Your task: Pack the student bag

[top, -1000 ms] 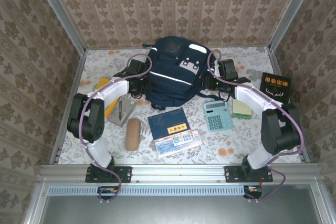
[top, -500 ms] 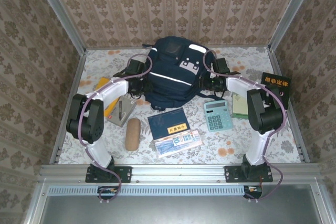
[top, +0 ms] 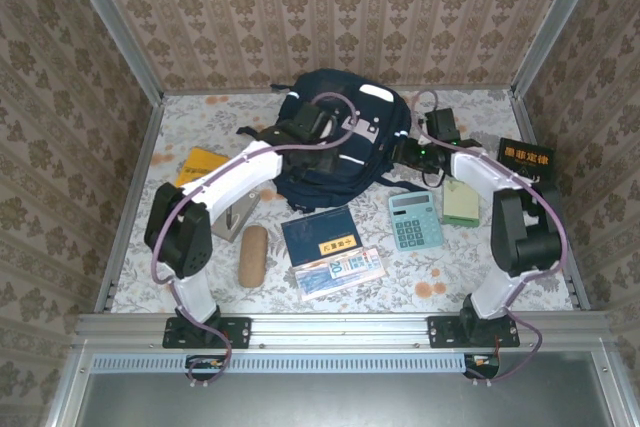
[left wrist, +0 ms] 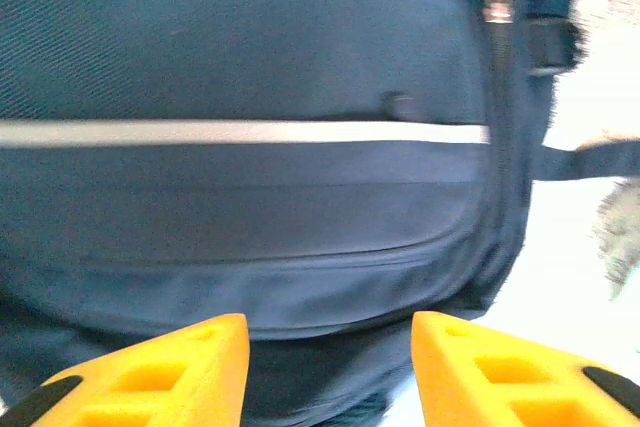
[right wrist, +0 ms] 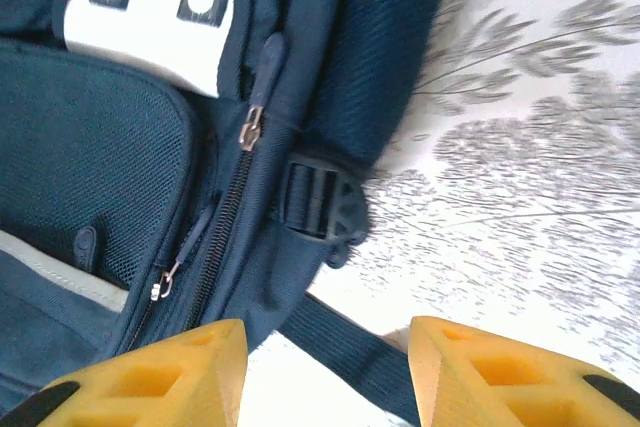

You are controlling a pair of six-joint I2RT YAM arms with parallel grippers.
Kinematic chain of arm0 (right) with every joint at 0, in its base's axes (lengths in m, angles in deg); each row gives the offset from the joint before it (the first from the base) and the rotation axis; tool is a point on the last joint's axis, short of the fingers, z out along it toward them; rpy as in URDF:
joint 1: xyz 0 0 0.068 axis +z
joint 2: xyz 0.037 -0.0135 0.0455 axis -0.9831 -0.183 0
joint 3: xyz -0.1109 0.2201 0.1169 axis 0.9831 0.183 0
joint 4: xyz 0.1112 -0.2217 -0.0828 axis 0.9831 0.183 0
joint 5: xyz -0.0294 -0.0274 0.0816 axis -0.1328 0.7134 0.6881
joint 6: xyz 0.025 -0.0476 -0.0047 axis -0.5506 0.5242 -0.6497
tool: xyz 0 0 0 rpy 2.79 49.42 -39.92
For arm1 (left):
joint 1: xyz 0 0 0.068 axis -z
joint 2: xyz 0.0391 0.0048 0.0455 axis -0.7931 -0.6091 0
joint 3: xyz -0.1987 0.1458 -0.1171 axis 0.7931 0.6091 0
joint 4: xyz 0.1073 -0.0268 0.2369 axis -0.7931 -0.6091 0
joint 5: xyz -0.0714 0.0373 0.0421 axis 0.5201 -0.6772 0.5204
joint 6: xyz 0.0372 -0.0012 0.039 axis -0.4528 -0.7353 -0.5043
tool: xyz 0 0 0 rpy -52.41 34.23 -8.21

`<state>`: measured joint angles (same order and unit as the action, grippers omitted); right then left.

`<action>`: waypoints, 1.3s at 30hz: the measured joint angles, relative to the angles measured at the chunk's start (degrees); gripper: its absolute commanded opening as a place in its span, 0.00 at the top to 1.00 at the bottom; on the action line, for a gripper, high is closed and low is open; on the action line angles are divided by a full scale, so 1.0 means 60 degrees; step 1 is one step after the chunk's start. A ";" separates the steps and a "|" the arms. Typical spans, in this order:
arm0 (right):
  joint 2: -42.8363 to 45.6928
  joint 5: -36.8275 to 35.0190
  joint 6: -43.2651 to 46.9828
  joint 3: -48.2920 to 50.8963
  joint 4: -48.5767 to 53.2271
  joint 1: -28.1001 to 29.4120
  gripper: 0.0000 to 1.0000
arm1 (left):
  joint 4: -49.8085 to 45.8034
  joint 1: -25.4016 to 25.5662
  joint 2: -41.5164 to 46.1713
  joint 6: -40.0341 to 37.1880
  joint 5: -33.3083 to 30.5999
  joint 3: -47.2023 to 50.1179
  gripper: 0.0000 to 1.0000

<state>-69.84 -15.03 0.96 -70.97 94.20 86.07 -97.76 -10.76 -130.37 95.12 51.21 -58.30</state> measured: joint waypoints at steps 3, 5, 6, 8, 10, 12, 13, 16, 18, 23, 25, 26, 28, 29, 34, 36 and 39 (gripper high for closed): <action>0.0729 0.0000 -0.0153 0.0404 0.0000 -0.0375 0.53 | -0.0051 0.0688 -0.0765 -0.0736 0.0066 -0.0667 0.57; 0.1169 0.0000 -0.0219 0.0678 0.0018 -0.0594 0.54 | -0.0102 0.1078 -0.1410 -0.1228 0.0055 -0.1173 0.58; 0.1315 0.0000 -0.0229 0.0761 0.0033 -0.0652 0.54 | -0.0120 0.1184 -0.1603 -0.1413 0.0040 -0.1311 0.58; 0.1537 0.0004 -0.0288 0.0882 0.0044 -0.0721 0.54 | -0.0259 0.1552 -0.2324 -0.1865 -0.0062 -0.1851 0.57; 0.1687 0.0004 -0.0302 0.0987 0.0044 -0.0765 0.54 | -0.0433 0.1785 -0.2830 -0.2178 -0.0204 -0.2259 0.57; 0.1876 0.0004 -0.0328 0.1166 0.0058 -0.0820 0.54 | -0.0605 0.1938 -0.3351 -0.2481 -0.0331 -0.2692 0.56; 0.1938 0.0004 -0.0328 0.1228 0.0073 -0.0834 0.54 | -0.0641 0.1974 -0.3519 -0.2594 -0.0375 -0.2838 0.55; 0.2091 0.0036 -0.0328 0.1373 0.0102 -0.0914 0.54 | -0.0914 0.1971 -0.4062 -0.2951 -0.0678 -0.3340 0.55; 0.2157 0.0069 -0.0331 0.1439 0.0117 -0.0962 0.54 | -0.1016 0.1963 -0.4302 -0.3133 -0.0933 -0.3595 0.57; 0.2171 0.0189 -0.0331 0.1468 0.0113 -0.1009 0.54 | -0.1224 0.2000 -0.4623 -0.3432 -0.1566 -0.3825 0.80; 0.2171 0.0262 -0.0331 0.1468 0.0109 -0.1009 0.54 | -0.1213 0.2004 -0.4670 -0.3548 -0.1869 -0.3825 1.00; 0.2171 0.0317 -0.0331 0.1468 0.0109 -0.1009 0.54 | -0.1209 0.1993 -0.4681 -0.3588 -0.2025 -0.3825 1.00; 0.2171 0.0426 -0.0328 0.1468 0.0102 -0.1009 0.54 | -0.1217 0.1985 -0.4685 -0.3679 -0.2211 -0.3825 1.00; 0.2171 0.0474 -0.0328 0.1468 0.0102 -0.1009 0.54 | -0.1220 0.1993 -0.4685 -0.3683 -0.2320 -0.3825 1.00; 0.2171 0.0707 -0.0328 0.1479 -0.0004 -0.1009 0.54 | -0.1235 0.1985 -0.4517 -0.3683 -0.2401 -0.3825 1.00; 0.2171 0.0758 -0.0331 0.1479 -0.0062 -0.1009 0.54 | -0.1275 0.1960 -0.4342 -0.3683 -0.2382 -0.3825 1.00; 0.2171 0.0834 -0.0331 0.1479 -0.0091 -0.1009 0.54 | -0.1366 0.1887 -0.4047 -0.3665 -0.2310 -0.3825 1.00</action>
<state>-56.81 -10.02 -1.03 -62.10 93.65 80.01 -105.96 0.56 -154.65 73.14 37.36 -81.25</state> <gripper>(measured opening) 0.460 0.048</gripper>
